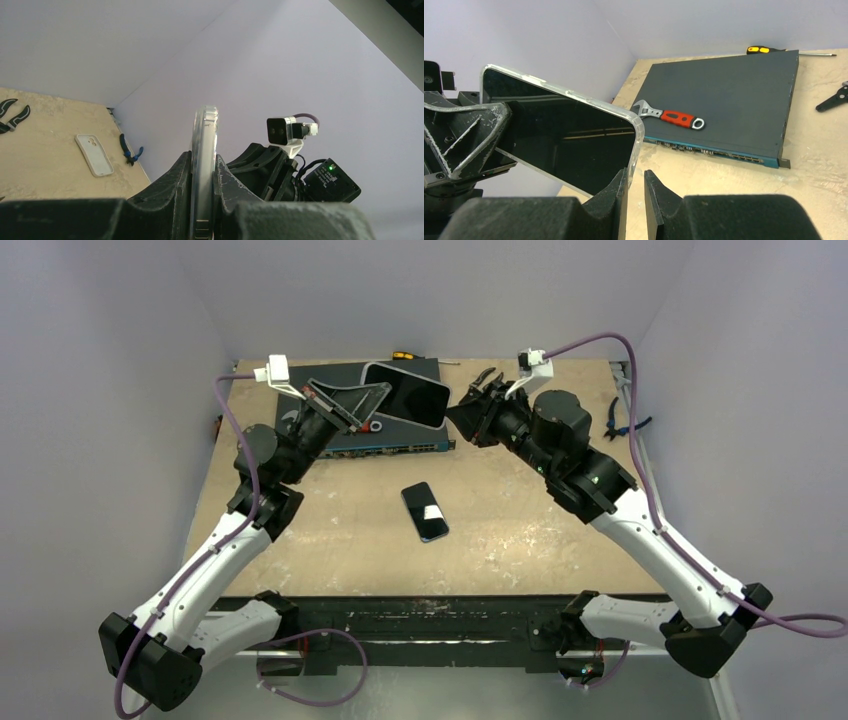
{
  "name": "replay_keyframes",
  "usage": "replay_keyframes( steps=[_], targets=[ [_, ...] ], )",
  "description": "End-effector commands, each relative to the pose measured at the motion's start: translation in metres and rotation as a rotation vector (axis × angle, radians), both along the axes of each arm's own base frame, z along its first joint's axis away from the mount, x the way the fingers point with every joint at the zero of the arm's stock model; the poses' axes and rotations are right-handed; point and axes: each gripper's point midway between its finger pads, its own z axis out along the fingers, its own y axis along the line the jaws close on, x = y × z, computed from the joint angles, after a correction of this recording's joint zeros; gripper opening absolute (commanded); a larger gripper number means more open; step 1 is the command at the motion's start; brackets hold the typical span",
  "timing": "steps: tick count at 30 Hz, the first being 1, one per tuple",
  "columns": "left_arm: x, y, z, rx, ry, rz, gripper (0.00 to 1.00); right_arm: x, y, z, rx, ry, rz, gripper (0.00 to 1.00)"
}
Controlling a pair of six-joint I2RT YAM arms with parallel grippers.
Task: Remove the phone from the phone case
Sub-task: Remove the phone case from the phone.
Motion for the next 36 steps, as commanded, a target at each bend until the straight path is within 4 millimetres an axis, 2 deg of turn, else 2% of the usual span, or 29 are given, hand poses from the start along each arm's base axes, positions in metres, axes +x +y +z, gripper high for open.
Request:
replay_keyframes(
  steps=[1, 12, 18, 29, 36],
  targets=[
    [-0.088, 0.036, 0.138, -0.284, -0.384, -0.097, 0.00, 0.008, -0.014, -0.073, -0.194, 0.150, -0.048, 0.20],
    [-0.090, 0.037, 0.140, -0.282, -0.388, -0.096, 0.00, 0.011, -0.018, -0.084, -0.203, 0.168, -0.052, 0.19],
    [-0.090, 0.036, 0.140, -0.285, -0.386, -0.102, 0.00, 0.011, -0.016, -0.084, -0.193, 0.165, -0.041, 0.20],
    [-0.087, 0.028, 0.127, -0.338, -0.343, -0.189, 0.00, 0.009, 0.006, -0.069, -0.060, 0.141, 0.068, 0.25],
    [-0.086, 0.025, 0.124, -0.365, -0.328, -0.219, 0.00, 0.017, 0.008, -0.080, -0.094, 0.182, 0.055, 0.26]
  ],
)
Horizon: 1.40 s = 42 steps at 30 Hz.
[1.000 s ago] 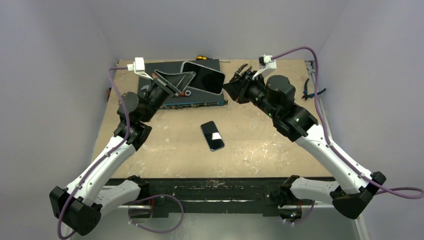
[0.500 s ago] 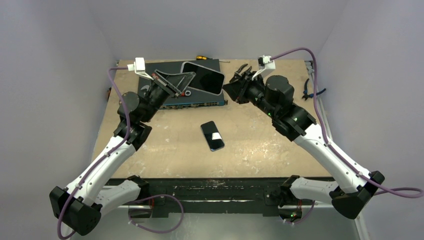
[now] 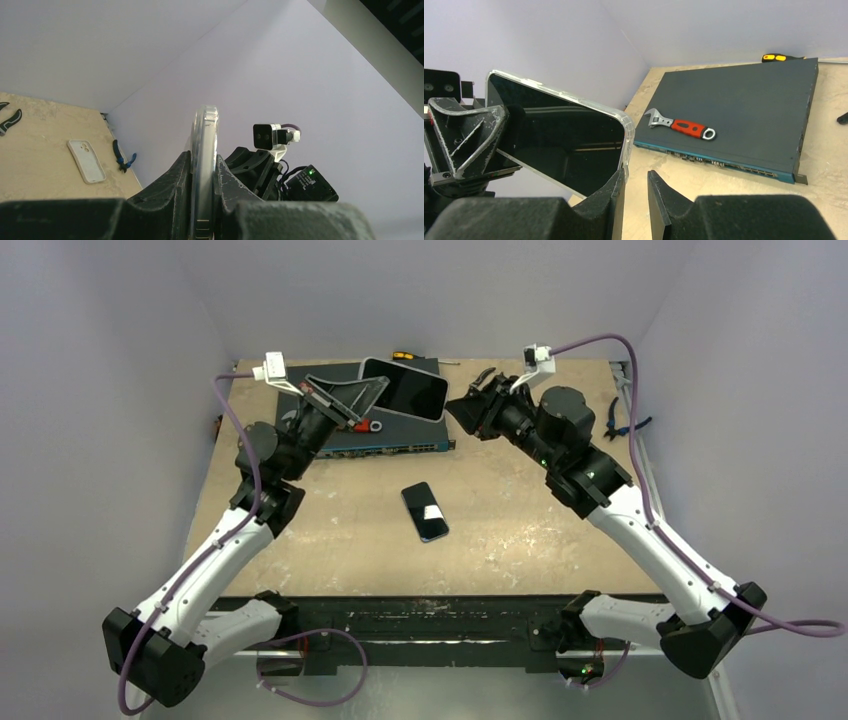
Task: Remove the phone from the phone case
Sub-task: Remove the phone case from the phone.
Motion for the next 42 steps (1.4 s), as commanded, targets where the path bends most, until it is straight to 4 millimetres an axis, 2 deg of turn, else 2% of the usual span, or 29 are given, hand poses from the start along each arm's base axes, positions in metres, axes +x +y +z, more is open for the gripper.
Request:
replay_keyframes(
  steps=[1, 8, 20, 26, 32, 42],
  targets=[
    [-0.091, 0.024, 0.121, -0.325, -0.344, -0.213, 0.00, 0.006, 0.003, -0.076, -0.164, 0.189, 0.003, 0.26],
    [-0.091, 0.021, 0.121, -0.342, -0.341, -0.239, 0.00, 0.014, 0.004, -0.091, -0.199, 0.222, -0.015, 0.27],
    [-0.091, 0.020, 0.121, -0.373, -0.327, -0.272, 0.00, 0.017, 0.017, -0.105, -0.181, 0.241, 0.038, 0.29],
    [-0.089, 0.019, 0.116, -0.389, -0.310, -0.285, 0.00, 0.007, 0.033, -0.098, -0.094, 0.212, 0.162, 0.33],
    [-0.088, 0.019, 0.114, -0.395, -0.305, -0.289, 0.00, 0.004, 0.035, -0.100, -0.058, 0.238, 0.235, 0.35],
    [-0.082, 0.016, 0.102, -0.423, -0.278, -0.312, 0.00, -0.009, 0.041, -0.080, 0.068, 0.206, 0.362, 0.36]
  ],
)
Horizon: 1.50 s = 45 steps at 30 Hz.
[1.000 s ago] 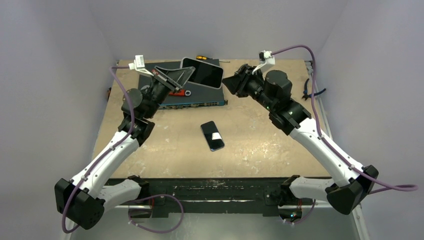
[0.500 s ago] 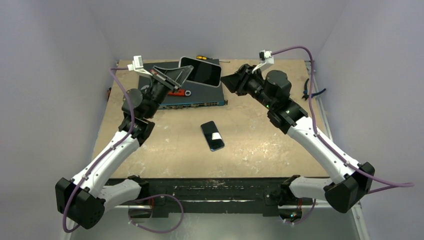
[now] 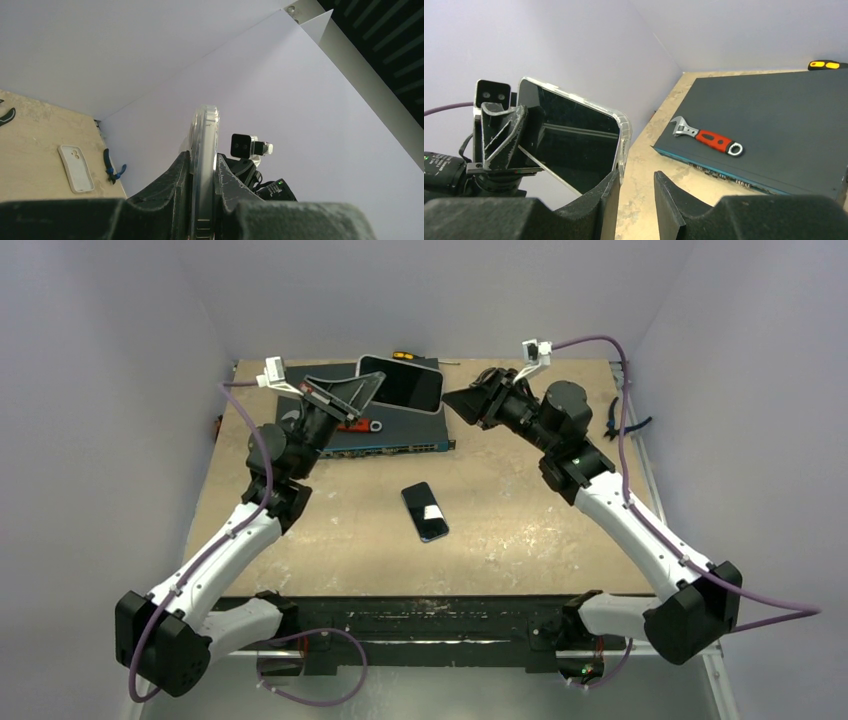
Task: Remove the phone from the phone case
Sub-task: Remove the phone case from the phone.
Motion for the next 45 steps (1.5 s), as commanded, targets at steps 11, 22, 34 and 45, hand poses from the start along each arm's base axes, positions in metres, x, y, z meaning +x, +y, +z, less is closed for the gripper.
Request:
replay_keyframes(
  steps=[11, 22, 34, 45],
  targets=[
    [-0.112, 0.010, 0.136, -0.317, -0.403, -0.323, 0.00, 0.000, -0.006, -0.123, -0.387, 0.325, -0.027, 0.33],
    [-0.119, 0.006, 0.153, -0.329, -0.434, -0.344, 0.00, 0.011, -0.004, -0.140, -0.455, 0.355, -0.060, 0.42],
    [-0.124, -0.001, 0.157, -0.363, -0.439, -0.387, 0.00, -0.007, 0.033, -0.123, -0.272, 0.332, 0.139, 0.46],
    [-0.120, -0.008, 0.141, -0.367, -0.398, -0.398, 0.00, -0.036, 0.055, -0.098, -0.144, 0.308, 0.356, 0.48]
  ],
)
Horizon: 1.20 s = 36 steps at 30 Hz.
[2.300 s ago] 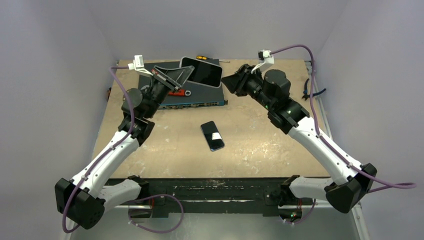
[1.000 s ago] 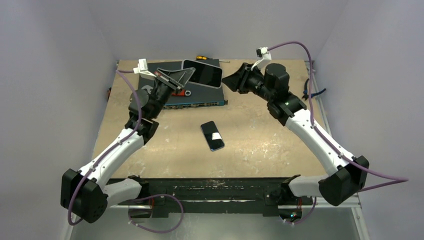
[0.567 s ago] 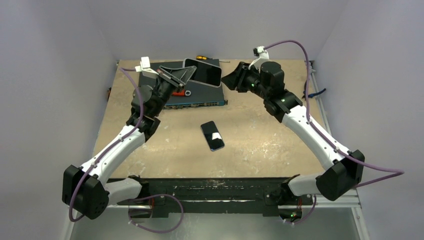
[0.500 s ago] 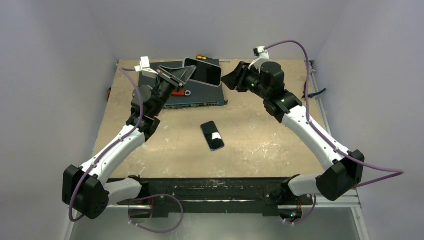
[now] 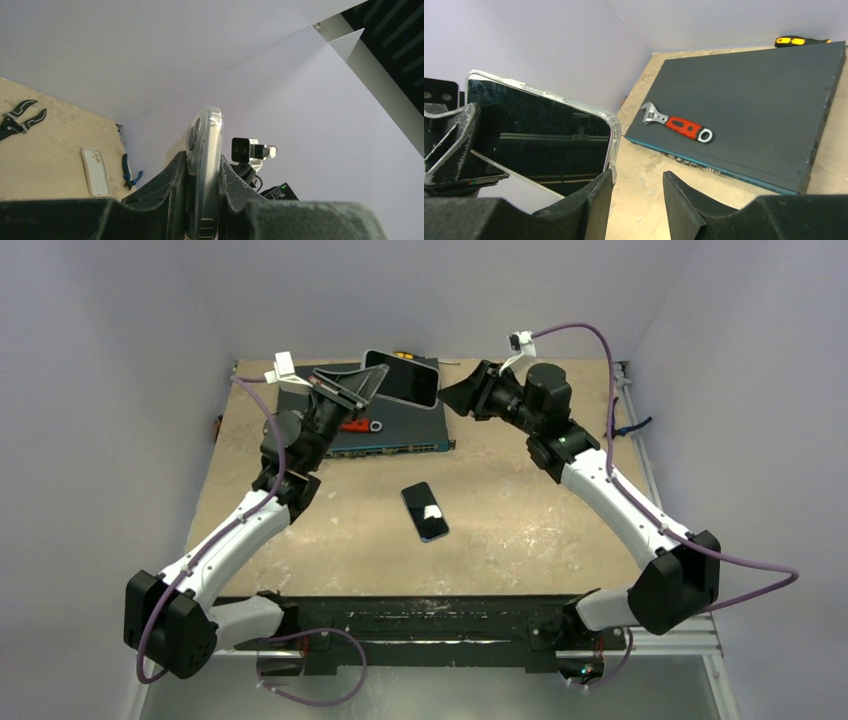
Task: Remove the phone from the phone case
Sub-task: Remove the phone case from the phone.
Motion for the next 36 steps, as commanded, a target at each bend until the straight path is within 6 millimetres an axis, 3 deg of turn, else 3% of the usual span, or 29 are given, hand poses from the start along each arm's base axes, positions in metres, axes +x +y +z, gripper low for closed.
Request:
replay_keyframes(
  steps=[1, 16, 27, 36],
  targets=[
    [-0.153, -0.003, 0.157, -0.376, -0.483, -0.454, 0.00, -0.078, 0.052, -0.058, 0.005, 0.229, 0.401, 0.48],
    [-0.140, -0.009, 0.127, -0.354, -0.417, -0.437, 0.00, -0.105, 0.049, -0.011, 0.151, 0.151, 0.481, 0.48],
    [-0.133, -0.013, 0.117, -0.351, -0.391, -0.434, 0.00, -0.114, 0.043, 0.029, 0.235, 0.066, 0.488, 0.49],
    [-0.130, -0.011, 0.113, -0.325, -0.383, -0.399, 0.00, -0.111, 0.033, 0.035, 0.208, 0.027, 0.412, 0.49]
  ],
)
